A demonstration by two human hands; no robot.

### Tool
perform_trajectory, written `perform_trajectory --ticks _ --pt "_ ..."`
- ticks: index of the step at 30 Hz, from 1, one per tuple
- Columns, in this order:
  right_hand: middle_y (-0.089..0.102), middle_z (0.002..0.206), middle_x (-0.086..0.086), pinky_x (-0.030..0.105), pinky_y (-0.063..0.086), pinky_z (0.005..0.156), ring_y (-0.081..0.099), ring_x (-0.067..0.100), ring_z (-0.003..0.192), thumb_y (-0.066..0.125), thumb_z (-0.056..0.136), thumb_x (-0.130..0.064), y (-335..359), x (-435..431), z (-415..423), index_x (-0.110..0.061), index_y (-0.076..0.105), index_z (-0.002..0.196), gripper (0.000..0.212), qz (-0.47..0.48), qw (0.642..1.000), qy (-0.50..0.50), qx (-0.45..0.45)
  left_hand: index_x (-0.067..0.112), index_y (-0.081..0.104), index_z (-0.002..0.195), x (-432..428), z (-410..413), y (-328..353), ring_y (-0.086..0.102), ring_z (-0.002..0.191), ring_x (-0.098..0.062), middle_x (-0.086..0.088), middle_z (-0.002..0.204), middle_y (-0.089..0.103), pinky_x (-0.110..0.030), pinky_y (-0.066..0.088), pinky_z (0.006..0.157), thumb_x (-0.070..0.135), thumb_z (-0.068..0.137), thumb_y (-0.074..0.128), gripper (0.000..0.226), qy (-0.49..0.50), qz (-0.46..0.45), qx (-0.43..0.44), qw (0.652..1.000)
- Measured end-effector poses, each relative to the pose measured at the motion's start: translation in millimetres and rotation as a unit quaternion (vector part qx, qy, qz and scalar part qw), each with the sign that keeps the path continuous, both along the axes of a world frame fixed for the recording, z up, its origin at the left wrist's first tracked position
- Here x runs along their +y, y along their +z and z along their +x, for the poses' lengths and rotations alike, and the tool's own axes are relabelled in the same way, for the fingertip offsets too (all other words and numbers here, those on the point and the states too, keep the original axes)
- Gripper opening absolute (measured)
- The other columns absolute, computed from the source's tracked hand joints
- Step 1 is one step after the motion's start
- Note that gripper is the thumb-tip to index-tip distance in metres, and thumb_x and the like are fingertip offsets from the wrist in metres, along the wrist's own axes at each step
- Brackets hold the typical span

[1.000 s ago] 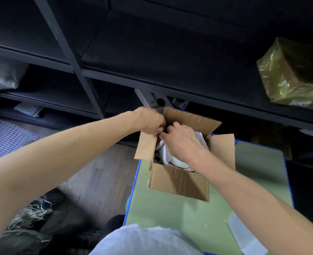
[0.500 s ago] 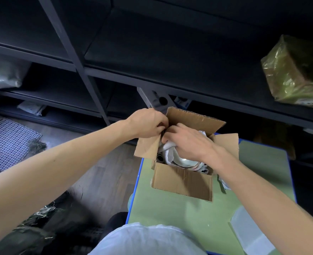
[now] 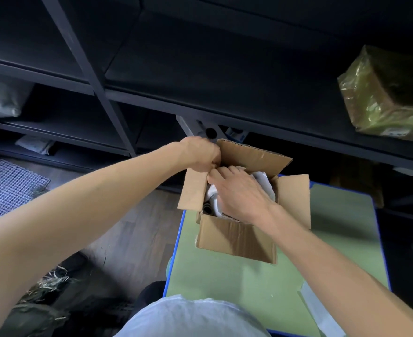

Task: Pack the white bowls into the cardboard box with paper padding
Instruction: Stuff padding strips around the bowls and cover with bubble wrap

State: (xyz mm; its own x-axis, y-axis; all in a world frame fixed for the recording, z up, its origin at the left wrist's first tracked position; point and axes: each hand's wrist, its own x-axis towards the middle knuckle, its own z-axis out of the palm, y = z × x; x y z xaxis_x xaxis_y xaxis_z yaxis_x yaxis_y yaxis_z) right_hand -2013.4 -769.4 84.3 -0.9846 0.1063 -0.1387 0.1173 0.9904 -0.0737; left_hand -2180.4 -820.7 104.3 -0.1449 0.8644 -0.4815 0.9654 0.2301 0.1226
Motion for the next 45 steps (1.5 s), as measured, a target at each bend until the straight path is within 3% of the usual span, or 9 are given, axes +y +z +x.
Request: perform_trajectory --ticks 7,12,15,18,22,26,29,36,45 --pt "0.058 0.100 0.000 0.032 0.038 0.072 0.054 0.025 0.092 0.059 0.077 -0.010 3 5 -9 -0.025 0.070 0.098 0.028 -0.027 0.999 -0.019 0.016 0.025 0.068 0.105 -32 8 6 0.062 0.088 -0.020 0.005 0.097 0.068 -0.034 0.050 0.072 0.027 0.094 0.052 0.020 0.123 0.115 -0.095 0.981" --pt "0.053 0.116 -0.004 0.032 0.038 0.084 0.046 0.023 0.105 0.055 0.074 -0.021 1 12 -12 -0.023 0.070 0.107 0.036 -0.040 0.998 0.024 -0.053 0.024 0.060 0.086 -71 49 -7 0.060 0.075 -0.024 0.005 0.077 0.065 -0.038 0.050 0.068 0.036 0.092 0.055 0.015 0.266 0.220 -0.099 0.933" --pt "0.054 0.103 -0.002 0.027 0.030 0.078 0.046 0.023 0.099 0.050 0.077 -0.018 -1 13 -11 -0.017 0.063 0.098 0.025 -0.059 0.996 0.041 -0.052 0.029 0.069 0.089 -89 70 -17 0.062 0.073 -0.023 0.005 0.077 0.068 -0.034 0.049 0.062 0.046 0.092 0.054 0.023 0.296 0.245 -0.076 0.920" --pt "0.055 0.097 -0.001 0.026 0.041 0.077 0.049 0.022 0.097 0.051 0.080 -0.006 -4 15 -7 -0.019 0.050 0.104 0.028 -0.105 0.994 -0.005 -0.021 0.031 0.071 0.086 -94 81 -28 0.061 0.070 -0.020 0.007 0.074 0.064 -0.031 0.045 0.057 0.055 0.088 0.050 0.031 0.310 0.256 -0.059 0.913" --pt "0.057 0.103 -0.004 0.017 0.025 0.068 0.051 0.015 0.095 0.054 0.089 -0.003 -3 19 -5 -0.017 0.060 0.101 0.020 -0.132 0.990 -0.008 0.043 0.028 0.049 0.091 -85 89 -34 0.054 0.058 -0.022 0.008 0.061 0.047 -0.029 0.035 0.051 0.049 0.084 0.053 0.023 0.317 0.279 -0.025 0.906" --pt "0.062 0.112 -0.003 0.026 0.042 0.089 0.056 0.018 0.106 0.061 0.094 -0.010 1 26 -9 -0.019 0.071 0.109 0.020 -0.147 0.989 0.014 0.015 0.028 0.039 0.081 -81 89 -38 0.051 0.063 -0.024 0.003 0.078 0.061 -0.030 0.031 0.055 0.035 0.094 0.050 0.018 0.297 0.273 -0.014 0.915" --pt "0.060 0.133 -0.003 0.030 0.042 0.103 0.054 0.018 0.123 0.049 0.092 0.000 5 34 -11 -0.018 0.063 0.130 0.045 -0.122 0.992 -0.017 -0.020 0.025 0.041 0.081 -80 97 -36 0.049 0.065 -0.025 0.003 0.082 0.052 -0.031 0.032 0.056 0.030 0.096 0.047 0.018 0.283 0.241 0.002 0.928" --pt "0.063 0.103 0.001 0.038 0.042 0.070 0.052 0.025 0.106 0.045 0.087 0.000 14 24 -29 -0.017 0.064 0.099 0.029 -0.056 0.991 -0.008 -0.121 0.022 0.047 0.089 -80 96 -31 0.044 0.067 -0.022 0.003 0.088 0.059 -0.032 0.033 0.057 0.032 0.095 0.046 0.012 0.304 0.227 -0.003 0.925" --pt "0.055 0.112 0.010 0.037 0.038 0.073 0.054 0.032 0.103 0.050 0.091 -0.016 11 12 -43 -0.017 0.067 0.108 0.024 -0.027 0.984 -0.033 -0.173 0.021 0.046 0.087 -81 95 -33 0.051 0.069 -0.027 0.002 0.081 0.059 -0.034 0.036 0.057 0.019 0.089 0.048 0.004 0.314 0.230 -0.039 0.920"
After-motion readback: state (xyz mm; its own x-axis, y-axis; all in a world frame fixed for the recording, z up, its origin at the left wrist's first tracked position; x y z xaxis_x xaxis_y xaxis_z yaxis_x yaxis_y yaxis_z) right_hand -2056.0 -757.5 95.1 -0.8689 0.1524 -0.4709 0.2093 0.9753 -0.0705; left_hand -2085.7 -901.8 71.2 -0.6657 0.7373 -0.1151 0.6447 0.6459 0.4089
